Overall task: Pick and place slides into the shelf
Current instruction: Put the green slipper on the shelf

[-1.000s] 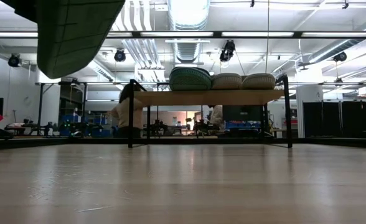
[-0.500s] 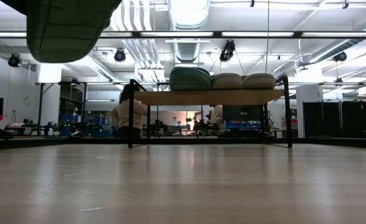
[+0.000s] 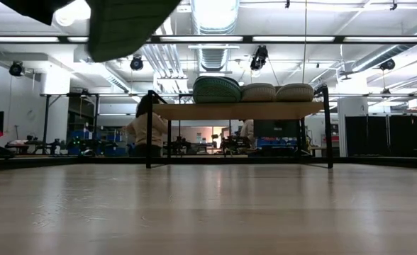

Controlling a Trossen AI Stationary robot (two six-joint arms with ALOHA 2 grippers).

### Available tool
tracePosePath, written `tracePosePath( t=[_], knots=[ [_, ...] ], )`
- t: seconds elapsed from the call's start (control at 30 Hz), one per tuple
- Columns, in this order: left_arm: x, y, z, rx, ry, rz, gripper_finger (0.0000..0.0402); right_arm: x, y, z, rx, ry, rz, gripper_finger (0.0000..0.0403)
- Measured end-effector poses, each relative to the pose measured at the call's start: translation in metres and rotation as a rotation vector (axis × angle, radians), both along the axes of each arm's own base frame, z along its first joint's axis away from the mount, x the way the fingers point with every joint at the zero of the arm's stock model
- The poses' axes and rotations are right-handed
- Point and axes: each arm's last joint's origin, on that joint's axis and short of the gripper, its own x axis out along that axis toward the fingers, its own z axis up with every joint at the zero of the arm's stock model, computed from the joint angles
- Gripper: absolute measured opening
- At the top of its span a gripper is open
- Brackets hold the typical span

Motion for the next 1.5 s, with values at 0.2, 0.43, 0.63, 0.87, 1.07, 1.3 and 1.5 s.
tracePosePath(
  t=[0.2,0.43,0.63,0.87,1.07,1.3,1.5],
  knots=[
    [-0.007,0.010,0.008,0.007,-0.047,0.032,0.0275,-0.008,-0.004,0.010,0.043,-0.011,-0.064,0.0032],
    [-0.026,0.019,0.019,0.077,-0.085,0.053,0.0276,-0.013,-0.006,0.014,0.073,-0.035,-0.161,0.0032],
    [-0.049,0.027,0.024,0.228,-0.127,0.201,0.0276,-0.014,-0.008,0.014,0.110,-0.056,-0.242,0.0032],
    [-0.071,0.037,0.034,0.473,-0.246,0.524,0.0276,-0.004,-0.019,0.022,0.284,-0.186,-0.361,0.0032],
    [-0.079,0.042,0.038,0.527,-0.257,0.682,0.0276,0.006,-0.025,0.031,0.371,-0.324,-0.420,0.0032],
    [-0.075,0.042,0.036,0.532,-0.239,0.679,0.0276,0.016,-0.041,0.043,0.425,-0.471,-0.506,0.0032],
    [-0.070,0.042,0.033,0.540,-0.215,0.677,0.0276,0.026,-0.068,0.048,0.550,-0.568,-0.601,0.0032]
  ],
)
